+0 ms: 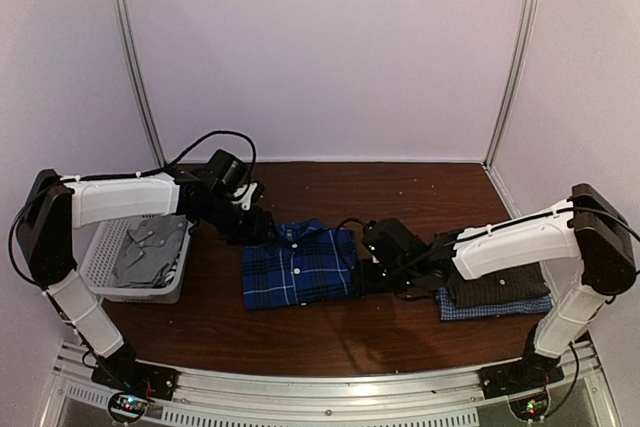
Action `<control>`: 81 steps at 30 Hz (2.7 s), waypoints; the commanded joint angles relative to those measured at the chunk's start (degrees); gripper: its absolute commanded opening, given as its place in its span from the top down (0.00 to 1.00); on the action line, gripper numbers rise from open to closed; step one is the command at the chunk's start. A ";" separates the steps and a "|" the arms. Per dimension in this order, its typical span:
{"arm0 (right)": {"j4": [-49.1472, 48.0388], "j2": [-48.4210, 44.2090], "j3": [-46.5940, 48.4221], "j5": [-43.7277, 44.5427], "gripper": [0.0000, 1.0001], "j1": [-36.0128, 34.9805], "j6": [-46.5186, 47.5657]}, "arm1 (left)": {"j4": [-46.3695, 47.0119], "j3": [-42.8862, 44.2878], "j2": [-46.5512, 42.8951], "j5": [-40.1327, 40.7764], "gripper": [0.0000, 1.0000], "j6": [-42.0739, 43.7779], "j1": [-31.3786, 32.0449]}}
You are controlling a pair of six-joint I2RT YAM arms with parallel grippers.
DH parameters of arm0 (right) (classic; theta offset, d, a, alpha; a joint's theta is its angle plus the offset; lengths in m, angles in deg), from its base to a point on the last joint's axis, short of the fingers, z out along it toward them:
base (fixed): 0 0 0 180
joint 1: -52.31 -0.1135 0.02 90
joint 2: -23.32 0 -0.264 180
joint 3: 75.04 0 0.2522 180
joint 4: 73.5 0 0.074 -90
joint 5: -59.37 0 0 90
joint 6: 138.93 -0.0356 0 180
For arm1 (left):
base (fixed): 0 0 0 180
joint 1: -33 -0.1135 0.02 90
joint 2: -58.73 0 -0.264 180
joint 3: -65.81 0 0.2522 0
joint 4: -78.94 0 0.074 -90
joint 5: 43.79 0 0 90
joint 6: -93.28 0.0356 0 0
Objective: Fold and stack the long sleeve shirts
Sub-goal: Smooth out the square-folded shirt at the center of the board.
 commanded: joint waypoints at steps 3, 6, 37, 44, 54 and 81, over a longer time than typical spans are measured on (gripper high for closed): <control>1.23 2.08 0.72 0.22 0.57 -1.41 0.32 | 1.65 -0.49 -0.61 0.43 0.34 1.82 -0.24; 1.30 2.41 1.10 0.48 0.63 -1.46 0.65 | 1.88 -0.26 -0.02 0.02 0.34 1.82 -0.24; -0.91 -5.03 -7.41 7.02 0.62 -5.76 -5.62 | 1.85 -0.93 1.51 3.45 0.36 1.90 -2.64; -2.73 -4.96 -1.48 2.43 0.48 2.28 0.44 | 2.08 -1.60 1.51 3.46 0.37 3.25 -5.47; -4.75 9.67 13.02 -4.76 0.58 12.24 7.90 | 3.59 0.21 6.07 3.37 0.41 3.76 -6.66; 0.61 24.93 26.08 -1.84 0.61 14.48 11.81 | 6.14 1.94 12.96 1.57 0.71 4.10 -6.66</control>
